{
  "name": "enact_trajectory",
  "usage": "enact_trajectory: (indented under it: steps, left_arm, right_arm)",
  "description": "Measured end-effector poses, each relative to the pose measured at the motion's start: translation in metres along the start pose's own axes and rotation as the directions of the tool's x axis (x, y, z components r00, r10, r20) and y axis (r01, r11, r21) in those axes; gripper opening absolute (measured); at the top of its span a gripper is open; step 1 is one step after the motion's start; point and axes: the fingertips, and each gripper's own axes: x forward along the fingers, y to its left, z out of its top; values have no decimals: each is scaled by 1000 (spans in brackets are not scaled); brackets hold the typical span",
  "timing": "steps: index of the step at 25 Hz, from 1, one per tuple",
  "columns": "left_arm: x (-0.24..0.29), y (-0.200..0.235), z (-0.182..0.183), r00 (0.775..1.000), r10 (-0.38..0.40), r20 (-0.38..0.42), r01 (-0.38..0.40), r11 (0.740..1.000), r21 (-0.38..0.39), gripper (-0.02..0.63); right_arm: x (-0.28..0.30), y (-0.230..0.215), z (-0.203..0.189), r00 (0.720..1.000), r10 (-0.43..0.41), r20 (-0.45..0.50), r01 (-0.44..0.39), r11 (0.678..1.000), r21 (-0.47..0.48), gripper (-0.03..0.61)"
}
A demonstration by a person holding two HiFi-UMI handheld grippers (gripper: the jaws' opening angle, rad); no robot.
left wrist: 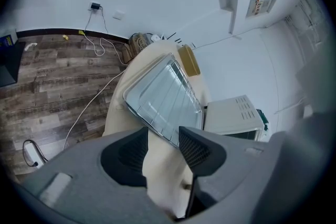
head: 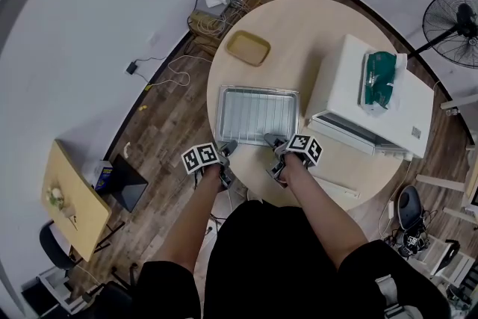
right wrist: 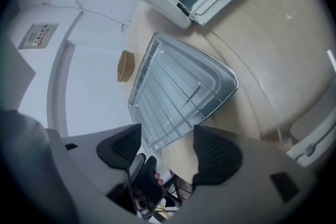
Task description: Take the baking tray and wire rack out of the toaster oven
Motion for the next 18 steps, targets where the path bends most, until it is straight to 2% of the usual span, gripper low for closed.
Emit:
enact_trajectory:
  steps: [2, 4, 8, 11, 14, 16, 18]
  left_arm:
    - [-7, 0, -5, 1000, -2, 4, 2, 1000, 3, 171]
    - [-18, -5, -9, 1000, -25, 13, 25, 1000, 14, 171]
    - [-61, -30, -16, 991, -119, 59, 111, 987, 113, 170]
    - [-100, -53, -26, 972, -193, 133, 164, 966, 202, 170]
    - [-135, -80, -39, 941, -272, 204, 202, 930, 307, 151]
    - [-156, -100, -50, 916, -311, 252, 196, 898, 394, 109]
    - [-177, -121, -64, 887, -360, 288, 187, 853, 487, 71]
  right_arm:
    - [-11, 3, 1, 1000, 11, 11, -10, 998, -60, 293]
    - [-28, 10, 1, 999, 29, 21, -25, 984, -177, 293]
    - [-81, 26, -1, 993, 99, 65, -67, 923, -379, 293]
    - [-133, 31, 3, 971, 179, 161, -69, 848, -525, 291]
    - [-188, 32, 1, 931, 245, 271, -7, 754, -657, 290]
    - [-222, 31, -5, 903, 275, 329, 46, 700, -712, 287]
    - [-254, 31, -16, 875, 300, 380, 93, 665, -741, 284]
